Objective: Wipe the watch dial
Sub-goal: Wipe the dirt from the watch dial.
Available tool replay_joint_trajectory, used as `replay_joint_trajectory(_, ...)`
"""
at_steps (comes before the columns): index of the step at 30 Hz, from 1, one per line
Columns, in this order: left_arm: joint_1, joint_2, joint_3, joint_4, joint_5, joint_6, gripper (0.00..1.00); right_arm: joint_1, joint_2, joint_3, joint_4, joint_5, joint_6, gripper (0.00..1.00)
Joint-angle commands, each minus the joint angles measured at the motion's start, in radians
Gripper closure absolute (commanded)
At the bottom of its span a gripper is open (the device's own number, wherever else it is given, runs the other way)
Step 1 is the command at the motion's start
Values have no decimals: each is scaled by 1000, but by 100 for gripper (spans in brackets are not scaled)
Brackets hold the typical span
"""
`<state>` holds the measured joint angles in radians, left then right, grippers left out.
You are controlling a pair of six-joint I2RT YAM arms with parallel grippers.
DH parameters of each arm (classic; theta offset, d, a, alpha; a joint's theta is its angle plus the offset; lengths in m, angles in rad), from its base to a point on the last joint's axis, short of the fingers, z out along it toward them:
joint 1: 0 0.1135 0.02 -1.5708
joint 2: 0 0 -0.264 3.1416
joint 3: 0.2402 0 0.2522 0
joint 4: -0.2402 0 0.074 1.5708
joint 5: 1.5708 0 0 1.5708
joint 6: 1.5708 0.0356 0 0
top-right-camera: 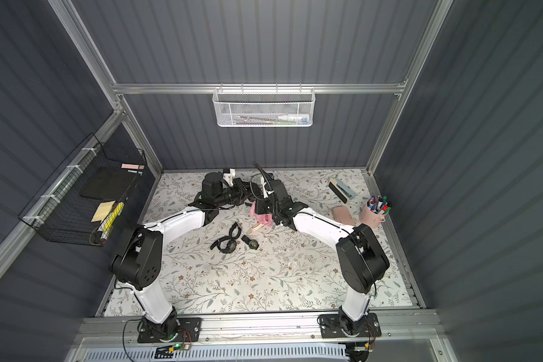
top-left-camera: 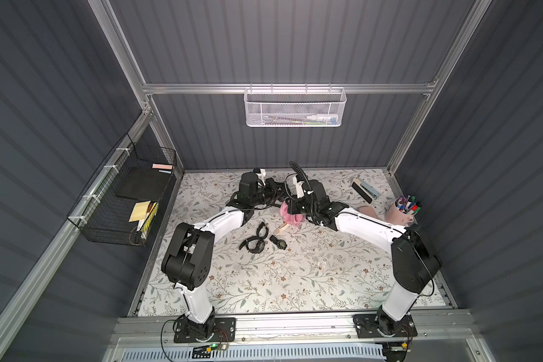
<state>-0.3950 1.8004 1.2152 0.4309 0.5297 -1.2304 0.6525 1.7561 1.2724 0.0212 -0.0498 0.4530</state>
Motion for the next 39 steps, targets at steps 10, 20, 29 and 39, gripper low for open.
replay_joint_trajectory(10, -18, 14, 7, 15, 55, 11, 100, 32, 15, 84, 93, -154, 39, 100)
replay_joint_trajectory(20, -18, 19, -50, 8, 63, 25, 100, 24, -115, 46, 163, 40, -21, 100)
replay_joint_trajectory(29, -17, 11, -34, -19, 89, 33, 100, -6, -129, 41, 65, 240, -118, 100)
replay_joint_trajectory(39, -16, 24, 33, -70, 133, 38, 100, -50, -180, -51, 17, 287, -149, 100)
